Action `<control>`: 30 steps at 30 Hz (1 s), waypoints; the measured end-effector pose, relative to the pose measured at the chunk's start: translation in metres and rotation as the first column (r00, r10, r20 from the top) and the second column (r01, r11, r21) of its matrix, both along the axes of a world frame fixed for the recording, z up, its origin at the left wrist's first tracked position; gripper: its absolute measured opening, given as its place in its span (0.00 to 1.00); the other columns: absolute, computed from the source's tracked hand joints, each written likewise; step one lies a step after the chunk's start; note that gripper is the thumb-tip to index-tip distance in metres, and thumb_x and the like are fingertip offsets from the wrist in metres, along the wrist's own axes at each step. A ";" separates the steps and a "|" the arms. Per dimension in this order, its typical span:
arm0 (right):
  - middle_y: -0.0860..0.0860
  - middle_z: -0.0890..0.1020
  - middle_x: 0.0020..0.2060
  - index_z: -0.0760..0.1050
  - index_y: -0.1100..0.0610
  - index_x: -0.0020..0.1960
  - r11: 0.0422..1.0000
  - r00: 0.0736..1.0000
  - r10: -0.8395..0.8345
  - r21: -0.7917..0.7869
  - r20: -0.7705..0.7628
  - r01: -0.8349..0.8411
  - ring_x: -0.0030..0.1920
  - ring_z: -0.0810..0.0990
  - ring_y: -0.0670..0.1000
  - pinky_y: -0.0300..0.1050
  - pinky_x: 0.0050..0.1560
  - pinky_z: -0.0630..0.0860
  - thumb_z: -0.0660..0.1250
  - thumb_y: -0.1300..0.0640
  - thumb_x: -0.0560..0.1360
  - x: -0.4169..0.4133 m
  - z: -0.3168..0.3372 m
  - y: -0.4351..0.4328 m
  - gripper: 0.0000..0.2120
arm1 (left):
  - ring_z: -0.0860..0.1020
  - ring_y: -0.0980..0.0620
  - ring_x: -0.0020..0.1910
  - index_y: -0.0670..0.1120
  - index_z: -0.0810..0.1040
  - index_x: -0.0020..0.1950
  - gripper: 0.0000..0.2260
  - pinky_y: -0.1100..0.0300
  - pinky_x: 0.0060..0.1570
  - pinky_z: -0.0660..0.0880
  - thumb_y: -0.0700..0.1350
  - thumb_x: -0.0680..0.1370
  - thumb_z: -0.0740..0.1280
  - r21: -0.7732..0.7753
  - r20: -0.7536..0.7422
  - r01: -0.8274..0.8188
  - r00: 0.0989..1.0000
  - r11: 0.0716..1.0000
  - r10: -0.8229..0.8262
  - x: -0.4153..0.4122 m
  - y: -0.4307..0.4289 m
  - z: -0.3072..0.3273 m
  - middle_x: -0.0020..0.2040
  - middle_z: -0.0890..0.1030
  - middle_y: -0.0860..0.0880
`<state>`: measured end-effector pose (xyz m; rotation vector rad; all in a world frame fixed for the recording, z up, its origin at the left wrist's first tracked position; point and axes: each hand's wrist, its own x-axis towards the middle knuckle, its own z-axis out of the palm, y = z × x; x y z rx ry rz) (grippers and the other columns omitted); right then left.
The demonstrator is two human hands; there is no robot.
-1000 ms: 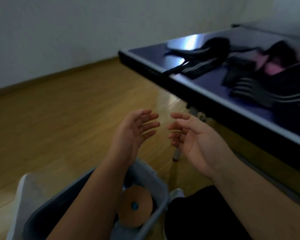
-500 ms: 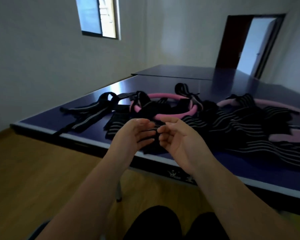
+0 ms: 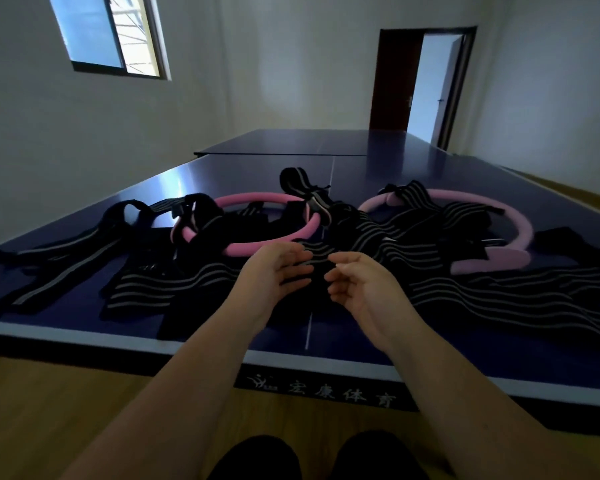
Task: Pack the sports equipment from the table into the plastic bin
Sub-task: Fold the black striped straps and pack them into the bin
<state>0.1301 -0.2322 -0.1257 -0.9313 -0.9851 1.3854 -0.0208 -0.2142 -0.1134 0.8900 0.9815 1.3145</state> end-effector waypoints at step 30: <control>0.44 0.82 0.53 0.80 0.51 0.59 0.793 0.545 -0.573 0.582 0.612 0.179 0.52 0.77 0.41 0.26 0.52 0.68 0.59 0.58 0.82 0.051 0.004 0.069 0.12 | 0.79 0.59 0.56 0.54 0.77 0.65 0.14 0.71 0.51 0.72 0.44 0.80 0.67 0.376 -0.824 0.212 0.521 0.902 0.221 0.010 0.052 -0.028 0.58 0.81 0.57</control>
